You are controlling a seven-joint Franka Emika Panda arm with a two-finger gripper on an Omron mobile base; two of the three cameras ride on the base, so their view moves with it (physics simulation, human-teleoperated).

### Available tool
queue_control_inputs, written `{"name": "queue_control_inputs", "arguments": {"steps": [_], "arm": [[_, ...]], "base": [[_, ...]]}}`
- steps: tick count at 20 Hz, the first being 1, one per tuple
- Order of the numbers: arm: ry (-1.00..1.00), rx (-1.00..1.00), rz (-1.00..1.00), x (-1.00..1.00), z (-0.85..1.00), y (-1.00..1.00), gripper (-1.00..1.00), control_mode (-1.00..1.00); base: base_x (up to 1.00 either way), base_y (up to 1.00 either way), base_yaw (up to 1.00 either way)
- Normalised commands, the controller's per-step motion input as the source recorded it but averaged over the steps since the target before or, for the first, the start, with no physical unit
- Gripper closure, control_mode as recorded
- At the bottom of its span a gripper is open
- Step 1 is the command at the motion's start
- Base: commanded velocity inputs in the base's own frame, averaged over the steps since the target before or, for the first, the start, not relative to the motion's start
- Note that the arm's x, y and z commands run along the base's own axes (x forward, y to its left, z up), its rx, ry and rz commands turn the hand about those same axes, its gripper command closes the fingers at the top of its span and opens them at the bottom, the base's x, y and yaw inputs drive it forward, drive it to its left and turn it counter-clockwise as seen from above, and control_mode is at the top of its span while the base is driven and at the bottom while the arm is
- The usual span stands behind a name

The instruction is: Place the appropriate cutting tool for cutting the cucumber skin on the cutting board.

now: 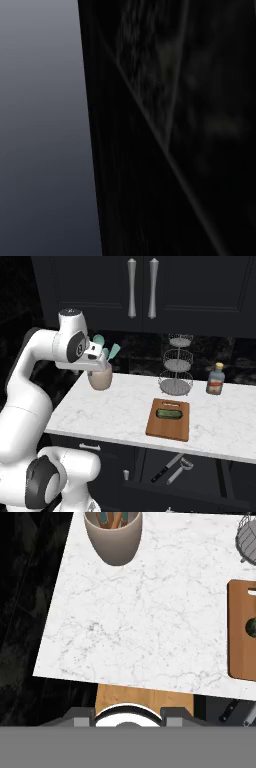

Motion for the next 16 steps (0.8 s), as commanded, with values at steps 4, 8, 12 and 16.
{"name": "queue_control_inputs", "arguments": {"steps": [4,8,12,16], "arm": [[-0.08,0.00,0.00,-0.29,-0.02,0.00,-1.00,-1.00],[-0.13,0.00,0.00,-0.78,-0.34,-0.31,-1.00,-1.00],[-0.04,0.04,-0.02,-0.70,-0.44,-0.89,-1.00,-1.00],[0.01,0.09,0.00,-0.50,-0.36,-1.00,-1.00,-1.00]], "base": [[0.00,0.00,0.00],[0.00,0.00,0.00],[0.00,0.00,0.00],[0.00,0.00,0.00]]}}
